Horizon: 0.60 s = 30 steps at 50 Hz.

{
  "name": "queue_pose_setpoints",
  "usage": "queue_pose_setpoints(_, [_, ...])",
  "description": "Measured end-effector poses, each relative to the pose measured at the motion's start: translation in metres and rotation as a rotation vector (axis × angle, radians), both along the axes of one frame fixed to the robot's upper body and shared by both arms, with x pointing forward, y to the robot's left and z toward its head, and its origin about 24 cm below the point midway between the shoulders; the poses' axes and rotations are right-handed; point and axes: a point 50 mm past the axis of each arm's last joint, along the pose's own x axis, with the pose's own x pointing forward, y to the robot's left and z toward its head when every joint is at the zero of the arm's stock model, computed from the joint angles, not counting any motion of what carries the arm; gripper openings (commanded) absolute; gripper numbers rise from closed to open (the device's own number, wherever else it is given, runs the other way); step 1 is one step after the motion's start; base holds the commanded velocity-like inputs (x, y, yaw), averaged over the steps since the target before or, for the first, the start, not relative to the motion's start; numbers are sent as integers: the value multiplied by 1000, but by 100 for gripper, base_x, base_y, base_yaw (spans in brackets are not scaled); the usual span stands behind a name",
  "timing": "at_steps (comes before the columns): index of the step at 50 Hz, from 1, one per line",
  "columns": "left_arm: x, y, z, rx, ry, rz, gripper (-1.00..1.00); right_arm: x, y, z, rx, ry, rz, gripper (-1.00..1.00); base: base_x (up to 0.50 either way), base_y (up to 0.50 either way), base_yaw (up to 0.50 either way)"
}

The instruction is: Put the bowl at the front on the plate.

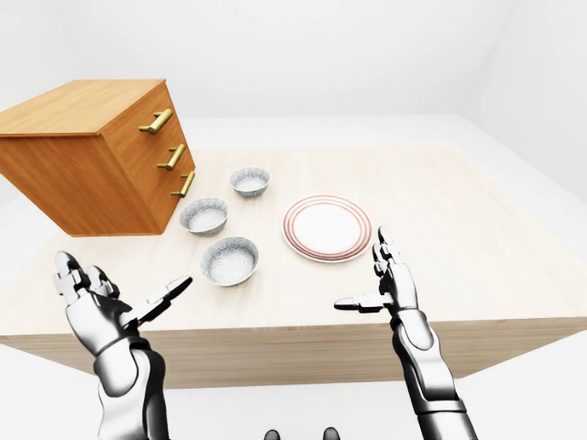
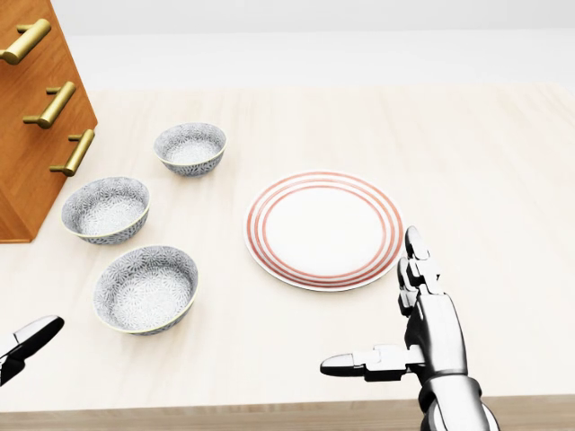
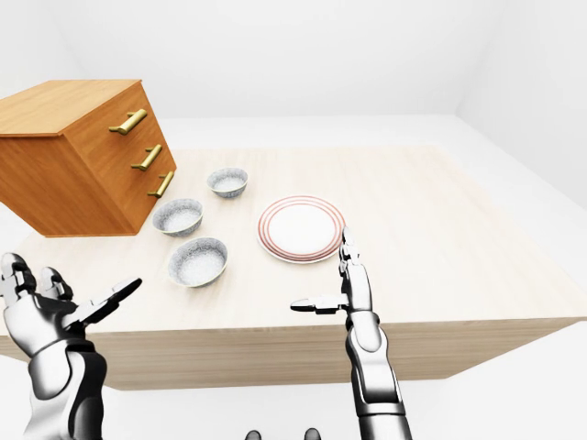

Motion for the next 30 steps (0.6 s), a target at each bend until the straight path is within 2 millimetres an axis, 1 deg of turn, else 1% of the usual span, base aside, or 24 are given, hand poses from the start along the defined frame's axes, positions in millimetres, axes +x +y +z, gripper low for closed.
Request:
queue_pose_setpoints(10, [-4,22,1,-69,-14,221,100,0,-1,-1,-1,1,-4,100,0,0,0])
queue_pose_setpoints(23, [9,46,-2,-106,0,257,100,0,-2,0,-2,3,-16,100,0,0,0])
queue_pose_setpoints(30, [13,57,-10,-129,36,274,100,0,-5,0,-3,2,-38,100,0,0,0])
